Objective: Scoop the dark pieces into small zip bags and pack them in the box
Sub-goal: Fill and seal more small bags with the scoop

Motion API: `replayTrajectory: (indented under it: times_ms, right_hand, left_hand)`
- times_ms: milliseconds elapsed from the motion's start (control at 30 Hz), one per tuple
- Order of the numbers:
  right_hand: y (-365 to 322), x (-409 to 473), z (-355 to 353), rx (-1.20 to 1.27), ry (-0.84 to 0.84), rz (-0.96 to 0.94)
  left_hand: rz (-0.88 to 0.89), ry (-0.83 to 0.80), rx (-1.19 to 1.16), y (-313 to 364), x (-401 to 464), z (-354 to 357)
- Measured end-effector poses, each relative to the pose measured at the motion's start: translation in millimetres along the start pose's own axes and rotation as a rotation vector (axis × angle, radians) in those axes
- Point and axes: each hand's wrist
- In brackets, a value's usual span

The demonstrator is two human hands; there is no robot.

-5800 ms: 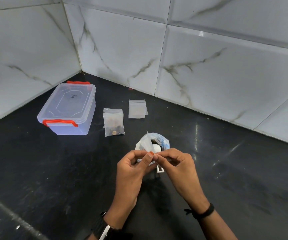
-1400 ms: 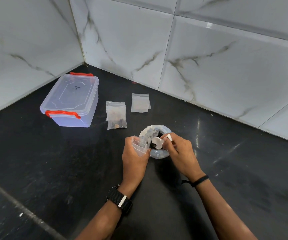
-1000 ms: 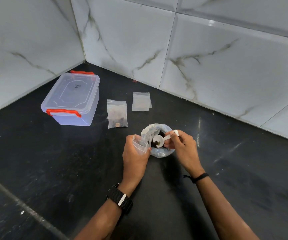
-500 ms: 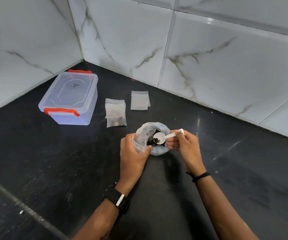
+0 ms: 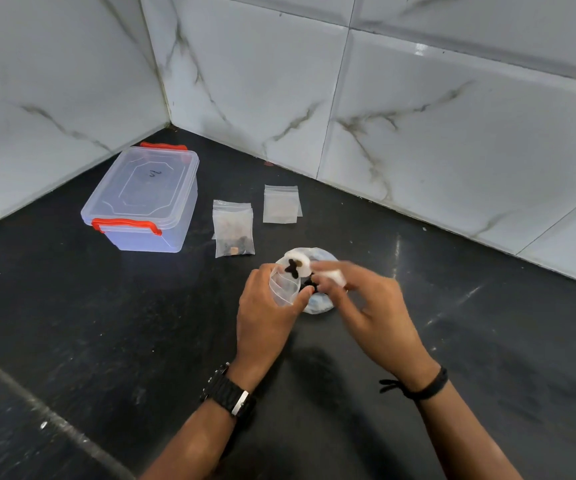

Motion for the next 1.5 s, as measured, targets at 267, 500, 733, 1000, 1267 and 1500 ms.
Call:
replayTrajectory:
  times_ms: [267, 500, 733, 1000, 1267, 1500]
  right_hand:
    - [1, -5, 2, -0.236, -0.134, -0.16]
    - [7, -4, 5, -0.06, 0.056, -0.08]
    - [34, 5, 3, -0.069, 0.127, 0.154]
    - [51, 6, 14, -0.317, -0.141, 0.129]
    - [52, 10, 17, -0.29, -0.112, 0.151]
    - [62, 15, 20, -0.138, 0.022, 0.395]
  left_hand:
    - [-0.013, -0.017, -0.052, 4, 3, -4]
    - [-0.052, -0.016, -0.112, 4, 3, -3]
    - [-0.202, 0.016, -0.124, -1, -7, 6]
    - [-0.285, -0.017, -0.188, -9, -6, 18]
    - [-0.316, 0.018, -0.248, -12, 2, 25]
    - [-0.31, 0.054, -0.321, -5, 1, 24]
Point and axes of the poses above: each hand's wrist, its own x-axis towards the middle knuckle, its own z-axis out of the palm, y = z × x, and after that the axes turned 7 degrees about x, right-handed
